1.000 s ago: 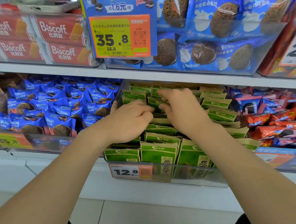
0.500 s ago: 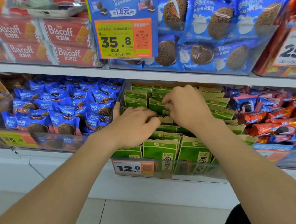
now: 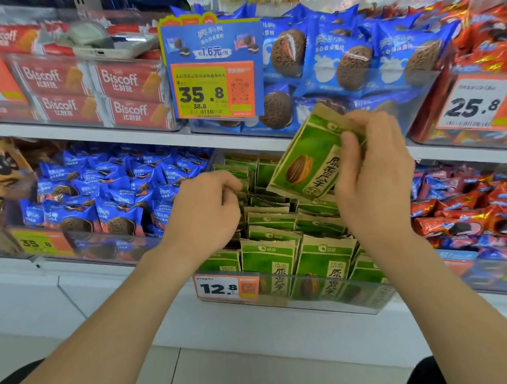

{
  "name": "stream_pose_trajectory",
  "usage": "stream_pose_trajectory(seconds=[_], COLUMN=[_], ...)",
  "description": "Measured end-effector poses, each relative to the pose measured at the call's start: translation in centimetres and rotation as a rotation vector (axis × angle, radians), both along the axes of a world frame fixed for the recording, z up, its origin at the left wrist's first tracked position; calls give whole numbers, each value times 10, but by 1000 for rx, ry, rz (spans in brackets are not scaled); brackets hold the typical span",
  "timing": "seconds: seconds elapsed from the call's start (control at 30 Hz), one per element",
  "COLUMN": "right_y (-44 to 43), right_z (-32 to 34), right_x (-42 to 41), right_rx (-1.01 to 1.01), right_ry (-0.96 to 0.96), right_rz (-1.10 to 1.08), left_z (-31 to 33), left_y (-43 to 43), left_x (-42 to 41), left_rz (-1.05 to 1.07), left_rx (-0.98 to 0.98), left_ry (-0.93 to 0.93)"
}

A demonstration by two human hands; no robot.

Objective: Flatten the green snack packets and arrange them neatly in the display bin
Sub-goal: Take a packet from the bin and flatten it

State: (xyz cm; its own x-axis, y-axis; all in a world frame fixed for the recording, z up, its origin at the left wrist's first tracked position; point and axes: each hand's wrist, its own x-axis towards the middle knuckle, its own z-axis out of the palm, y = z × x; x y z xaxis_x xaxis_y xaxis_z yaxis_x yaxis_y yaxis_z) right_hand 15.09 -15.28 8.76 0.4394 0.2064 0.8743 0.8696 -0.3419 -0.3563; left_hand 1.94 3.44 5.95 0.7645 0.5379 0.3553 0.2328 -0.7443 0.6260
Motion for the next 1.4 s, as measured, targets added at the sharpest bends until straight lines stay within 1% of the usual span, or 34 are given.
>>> stream_pose_trajectory(seconds=[0.07,0.13,0.2,0.23,0.27,0.3,0.33,0.4,0.47,0.57,0.6,0.67,0.73,0.87,0.93,1.0,1.07,1.1,1.13,1.17,1.2,1.3,1.4], right_y=[-2,-1,0,0,0,-1,-2,-5,-9,-16,-18,-20,-20,-18,-18,-18,-19,-19,-20,-21,-22,-27,-28], right_z=[3,8,12,14,13,13,12,8,4,-5,-9,-15,-18,-20,-19,-15,-13,-13,-13,-12,-11,-8,-9], right_x=[-7,-16,-31,-40,-47,-56,-64,-77,-88,-100,-102,-101,-98,-95,-93,-92,-91,-89,-89,-88,-88,-90,-91], right_rx=[100,148,138,125,115,117,139,239,336,349,356,340,324,303,294,319,295,267,254,267,295,376,392], right_ry=[14,22,43,65,99,155,235,491,784,1128,1236,1413,1518,1598,1540,1367,1087,974,910,905,946,1127,1210], right_rz=[4,47,120,156,189,223,252,346,466,631,679,767,835,913,883,780,621,560,533,534,548,599,665], left_z=[5,13,21,24,27,28,27,23,17,7,4,0,-2,0,4,6,7,8,9,10,11,12,13], left_y=[-8,-22,-39,-48,-56,-62,-67,-73,-77,-83,-85,-85,-84,-84,-83,-84,-85,-87,-88,-90,-91,-91,-88], left_x=[-3,-5,-6,-6,-7,-7,-7,-8,-11,-17,-19,-21,-22,-25,-28,-30,-31,-31,-32,-33,-34,-38,-38], left_rz=[43,49,-38,-92,-132,-146,-143,-112,-84,-10,7,17,0,-67,-106,-181,-245,-276,-308,-342,-373,-446,-455], left_rx=[-76,-169,-338,-412,-443,-430,-407,-413,-483,-643,-648,-590,-557,-565,-637,-696,-588,-540,-530,-557,-600,-756,-780], left_ry=[-121,-296,-468,-517,-539,-539,-533,-504,-481,-494,-492,-478,-462,-439,-426,-419,-387,-373,-371,-378,-381,-345,-325])
